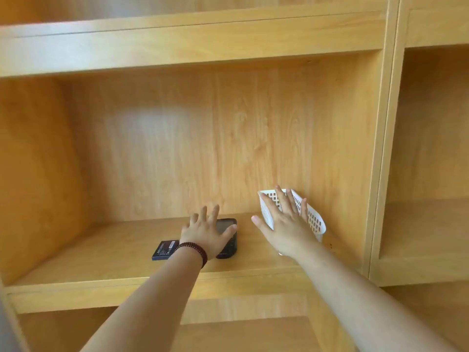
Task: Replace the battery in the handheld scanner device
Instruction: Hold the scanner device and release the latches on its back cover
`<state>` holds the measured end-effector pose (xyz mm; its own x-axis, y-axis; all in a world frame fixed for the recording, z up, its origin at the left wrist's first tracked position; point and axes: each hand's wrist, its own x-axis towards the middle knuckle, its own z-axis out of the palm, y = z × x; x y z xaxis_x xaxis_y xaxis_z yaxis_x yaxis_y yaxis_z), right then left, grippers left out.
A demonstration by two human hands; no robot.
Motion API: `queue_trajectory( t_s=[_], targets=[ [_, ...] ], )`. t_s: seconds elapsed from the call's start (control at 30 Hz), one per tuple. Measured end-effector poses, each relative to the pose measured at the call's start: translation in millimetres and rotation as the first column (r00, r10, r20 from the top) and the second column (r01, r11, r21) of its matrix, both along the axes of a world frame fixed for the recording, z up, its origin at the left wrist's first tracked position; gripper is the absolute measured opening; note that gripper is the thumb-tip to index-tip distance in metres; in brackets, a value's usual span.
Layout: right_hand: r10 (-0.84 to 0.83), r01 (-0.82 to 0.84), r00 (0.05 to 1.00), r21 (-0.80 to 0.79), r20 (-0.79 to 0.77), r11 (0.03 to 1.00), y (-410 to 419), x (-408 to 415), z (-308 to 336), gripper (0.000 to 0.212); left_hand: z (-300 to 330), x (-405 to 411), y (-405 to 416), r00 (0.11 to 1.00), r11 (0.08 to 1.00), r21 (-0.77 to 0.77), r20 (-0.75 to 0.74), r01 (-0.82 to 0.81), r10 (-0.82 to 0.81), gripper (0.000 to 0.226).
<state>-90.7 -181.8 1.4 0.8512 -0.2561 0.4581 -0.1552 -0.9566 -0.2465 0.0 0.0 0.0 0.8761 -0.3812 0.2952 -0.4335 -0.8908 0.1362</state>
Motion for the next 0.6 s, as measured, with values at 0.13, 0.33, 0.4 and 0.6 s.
queue_trajectory(
  t_s=[0.13, 0.33, 0.4, 0.6],
  targets=[
    [-0.038, 0.040, 0.999, 0.154, -0.013, 0.987, -4, -1, 7, 0.065, 7, 20, -28, 0.933, 0.988, -0.009, -0.331, -0.154, 0.142, 0.095],
    [-0.018, 0.006, 0.999, 0.235, 0.047, 0.972, -8, -2, 8, 0.044, 1, 27, -53, 0.885, 0.984, 0.046, -0.431, -0.171, 0.174, 0.056],
    [-0.017, 0.001, 0.998, 0.238, 0.068, 0.971, -7, -3, 6, 0.038, -2, 29, -55, 0.882, 0.983, 0.026, -0.438, -0.181, 0.174, 0.056],
    [-0.004, -0.019, 0.995, 0.230, 0.098, 0.973, -3, -3, 4, 0.028, -7, 37, -48, 0.897, 0.983, -0.061, -0.423, -0.174, 0.133, 0.065]
  ],
)
